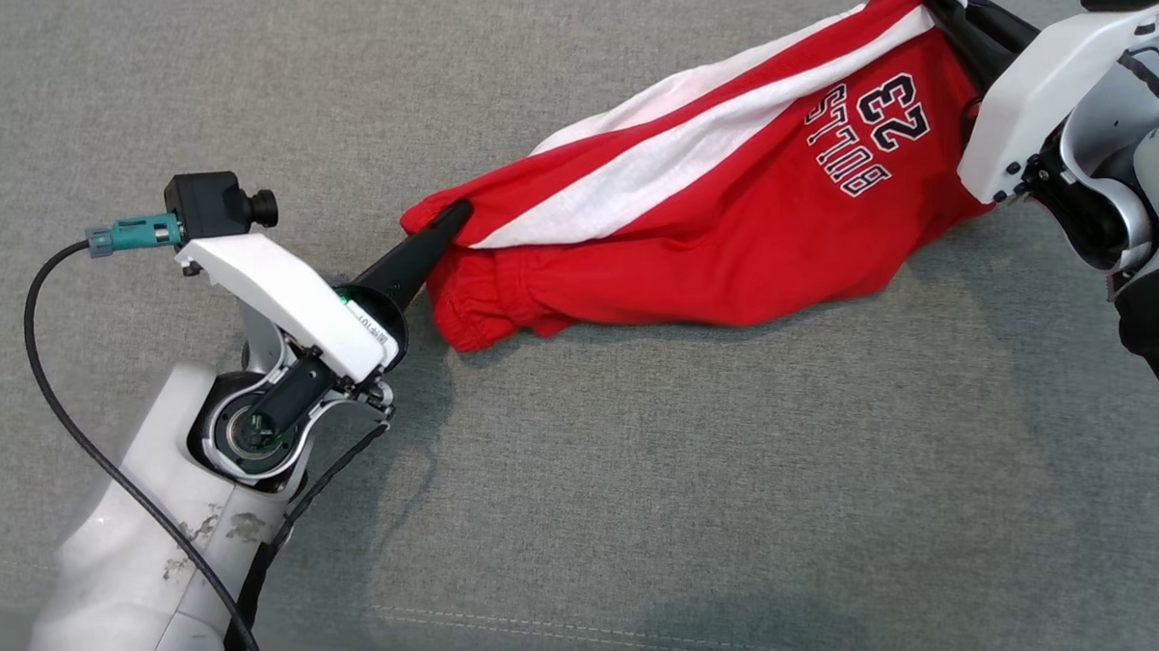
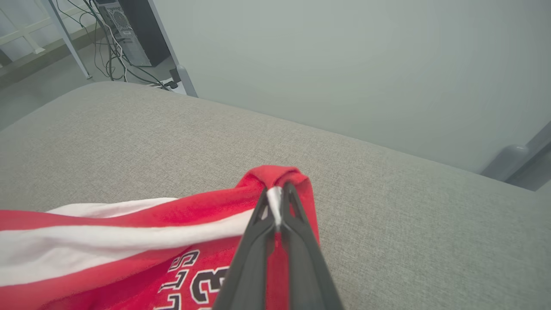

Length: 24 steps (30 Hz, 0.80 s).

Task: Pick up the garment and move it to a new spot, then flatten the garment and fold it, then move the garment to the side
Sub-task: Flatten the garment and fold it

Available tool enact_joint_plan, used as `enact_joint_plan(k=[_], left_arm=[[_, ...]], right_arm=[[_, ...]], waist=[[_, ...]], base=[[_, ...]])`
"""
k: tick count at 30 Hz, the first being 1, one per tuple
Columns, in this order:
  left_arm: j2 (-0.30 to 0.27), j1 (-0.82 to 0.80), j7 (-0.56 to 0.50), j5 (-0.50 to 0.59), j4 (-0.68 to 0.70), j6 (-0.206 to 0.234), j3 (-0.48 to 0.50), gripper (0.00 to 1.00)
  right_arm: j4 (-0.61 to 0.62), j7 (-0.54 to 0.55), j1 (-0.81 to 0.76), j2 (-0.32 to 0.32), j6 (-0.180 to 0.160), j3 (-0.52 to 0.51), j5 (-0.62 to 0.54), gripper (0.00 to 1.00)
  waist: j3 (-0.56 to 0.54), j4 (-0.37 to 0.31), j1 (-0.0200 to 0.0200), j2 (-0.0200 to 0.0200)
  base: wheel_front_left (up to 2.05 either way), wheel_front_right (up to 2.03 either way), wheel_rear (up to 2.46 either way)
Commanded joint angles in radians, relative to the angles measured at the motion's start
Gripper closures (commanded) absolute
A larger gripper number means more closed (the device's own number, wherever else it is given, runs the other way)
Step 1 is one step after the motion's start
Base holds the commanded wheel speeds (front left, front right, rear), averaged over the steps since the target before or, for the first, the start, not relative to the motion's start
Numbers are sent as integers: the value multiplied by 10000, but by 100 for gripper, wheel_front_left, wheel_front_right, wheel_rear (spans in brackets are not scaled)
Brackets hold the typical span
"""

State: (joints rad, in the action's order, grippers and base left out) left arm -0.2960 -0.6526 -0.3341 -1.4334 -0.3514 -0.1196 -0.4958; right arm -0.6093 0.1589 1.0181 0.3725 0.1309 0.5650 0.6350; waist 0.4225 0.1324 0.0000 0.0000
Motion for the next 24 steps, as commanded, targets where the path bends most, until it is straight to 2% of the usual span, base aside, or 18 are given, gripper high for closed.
enact_joint_plan(k=[1, 5, 6, 7, 14, 19, 22, 24], left_arm=[[-241, -498, 34, -138, -11, -76, 410, 100], [-2, -836, 167, -209, -325, -104, 321, 100], [12, -863, 228, -200, -325, -106, 287, 85], [5, -879, 296, -153, -316, -107, 233, 0], [-315, -557, 1460, 474, 70, -109, -121, 0], [-756, 28, 3293, 1958, -176, -79, -419, 0], [-883, 357, 4042, 2702, -190, 347, -535, 0], [-944, 581, 4692, 3257, -103, 885, -532, 0]], right_arm=[[-65, -222, 171, -60, -2, 235, 177, 100], [-841, -619, 613, -116, -2, 860, 630, 100], [-977, -754, 688, -139, -2, 976, 757, 82], [-1094, -878, 745, -150, -2, 1101, 861, 0], [-1348, -2278, 711, -7, -2, 1806, 1506, 0], [-1460, -3715, 104, 307, -2, 1810, 1667, 0], [-1463, -4053, -378, 400, -2, 1583, 1502, 0], [-1394, -4169, -778, 466, -2, 1165, 1232, 0]], waist=[[298, 233, 0, 0], [464, 322, 0, 0], [483, 324, 0, 0], [492, 328, 0, 0], [274, 284, 0, 0], [-265, 281, 0, 0], [-557, 244, 0, 0], [-763, 233, 0, 0]], base=[[0, 0, 0], [0, 0, 0], [0, 0, 0], [0, 0, 0], [0, 0, 0], [0, 0, 0], [0, 0, 0], [0, 0, 0]])
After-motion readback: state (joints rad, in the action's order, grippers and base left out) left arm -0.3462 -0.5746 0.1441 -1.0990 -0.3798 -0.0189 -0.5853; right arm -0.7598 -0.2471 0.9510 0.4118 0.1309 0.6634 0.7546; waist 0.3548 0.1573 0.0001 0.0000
